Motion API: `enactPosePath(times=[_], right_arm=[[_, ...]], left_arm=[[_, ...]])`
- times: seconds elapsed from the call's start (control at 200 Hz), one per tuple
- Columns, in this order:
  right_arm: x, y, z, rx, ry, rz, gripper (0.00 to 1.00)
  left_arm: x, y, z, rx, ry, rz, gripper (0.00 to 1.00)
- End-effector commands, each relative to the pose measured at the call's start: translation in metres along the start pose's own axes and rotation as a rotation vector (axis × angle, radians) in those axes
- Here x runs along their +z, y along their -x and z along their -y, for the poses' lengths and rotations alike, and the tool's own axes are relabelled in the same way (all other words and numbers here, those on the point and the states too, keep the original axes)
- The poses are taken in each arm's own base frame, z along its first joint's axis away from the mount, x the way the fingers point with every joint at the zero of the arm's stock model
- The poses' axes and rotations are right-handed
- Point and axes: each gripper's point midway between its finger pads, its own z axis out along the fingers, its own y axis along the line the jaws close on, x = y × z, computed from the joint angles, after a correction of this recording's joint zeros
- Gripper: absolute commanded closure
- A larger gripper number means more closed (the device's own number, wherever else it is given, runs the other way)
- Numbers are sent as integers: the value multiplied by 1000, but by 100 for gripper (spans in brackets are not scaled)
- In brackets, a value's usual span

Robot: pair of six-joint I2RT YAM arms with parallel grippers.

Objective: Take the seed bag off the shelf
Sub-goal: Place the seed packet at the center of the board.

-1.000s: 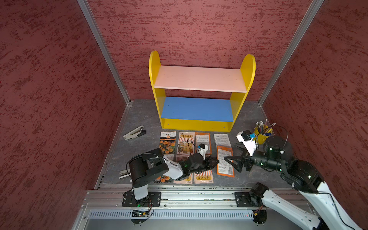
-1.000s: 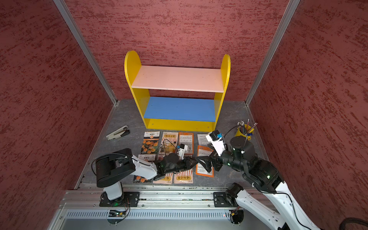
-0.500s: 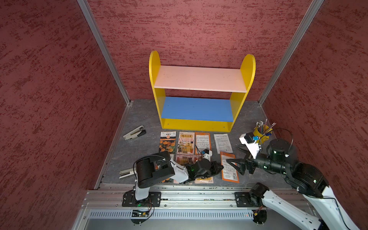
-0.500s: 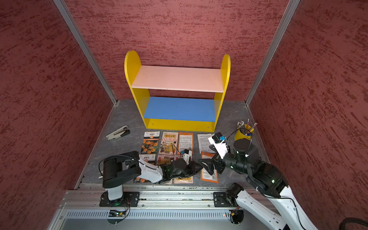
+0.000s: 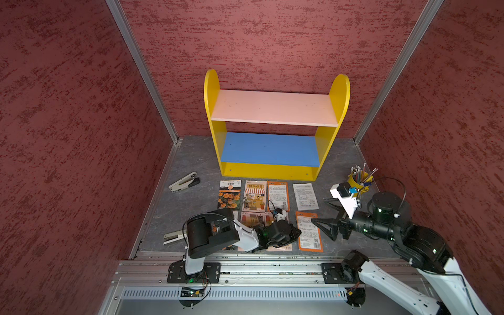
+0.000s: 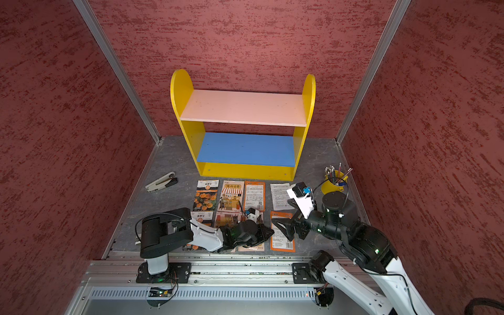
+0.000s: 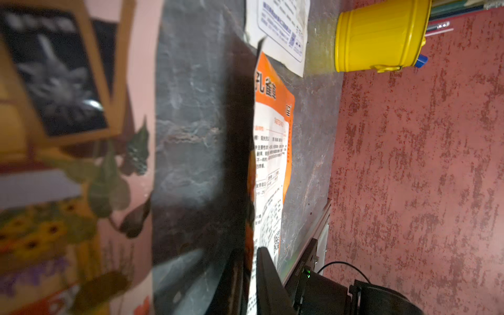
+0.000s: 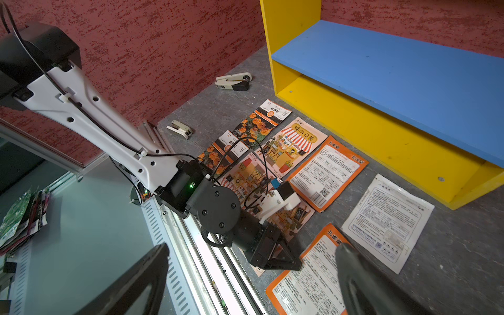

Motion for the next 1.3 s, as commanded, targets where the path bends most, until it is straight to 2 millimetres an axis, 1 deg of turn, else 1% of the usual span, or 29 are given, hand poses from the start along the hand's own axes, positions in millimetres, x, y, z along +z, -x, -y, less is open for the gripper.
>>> enactPosePath(times=[0.0, 0.055, 0.135, 0.296, 0.361, 0.411, 0.551, 0.621, 0.626, 0.641, 0.711, 0.847, 0.917, 0.962, 0.997, 1.007, 1.172, 1.247, 1.298], right_arm=[[0, -1, -3, 6, 17, 4, 1], [0, -1, -3, 6, 18, 4, 1], [-1, 0, -3, 7, 18, 8, 2], [-3, 0, -4, 9, 19, 16, 2], [-3, 0, -4, 8, 18, 18, 2], [-3, 0, -3, 11, 14, 16, 2], [0, 0, -3, 18, 18, 21, 2], [2, 0, -2, 24, 21, 26, 2], [2, 0, -2, 23, 22, 27, 2], [3, 0, -2, 26, 23, 27, 2], [7, 2, 1, 35, 14, 42, 2], [14, 8, 8, 51, -12, 84, 2], [18, 12, 10, 47, -14, 109, 2], [21, 15, 13, 50, -26, 120, 2], [24, 17, 16, 53, -37, 131, 1], [25, 18, 17, 53, -41, 133, 2], [37, 26, 36, 58, -119, 185, 2], [43, 29, 50, 67, -179, 216, 2], [47, 31, 60, 80, -228, 241, 1]], left_arm=[[0, 3, 3, -6, 8, 19, 73], [1, 5, 3, -7, 5, 20, 68], [2, 7, 3, -10, 3, 23, 66], [-1, 10, 3, -11, 7, 30, 53], [-2, 12, 0, -11, 27, 32, 48], [-4, 12, 3, -6, 23, 34, 45], [-12, 15, 10, 14, 27, 42, 44], [-18, 17, 19, 28, 18, 46, 44], [-18, 17, 16, 31, 33, 44, 44], [-20, 17, 14, 37, 48, 43, 44], [-28, 18, 22, 74, 67, 42, 43], [-49, 26, 45, 175, 89, 54, 34], [-62, 34, 56, 248, 107, 65, 21], [-71, 41, 59, 291, 139, 86, 11], [-79, 47, 62, 334, 155, 103, 1], [-81, 50, 62, 343, 162, 110, 0], [-123, 90, 68, 467, 233, 210, 0], [-143, 110, 67, 498, 245, 257, 0], [-154, 119, 67, 533, 232, 263, 0]])
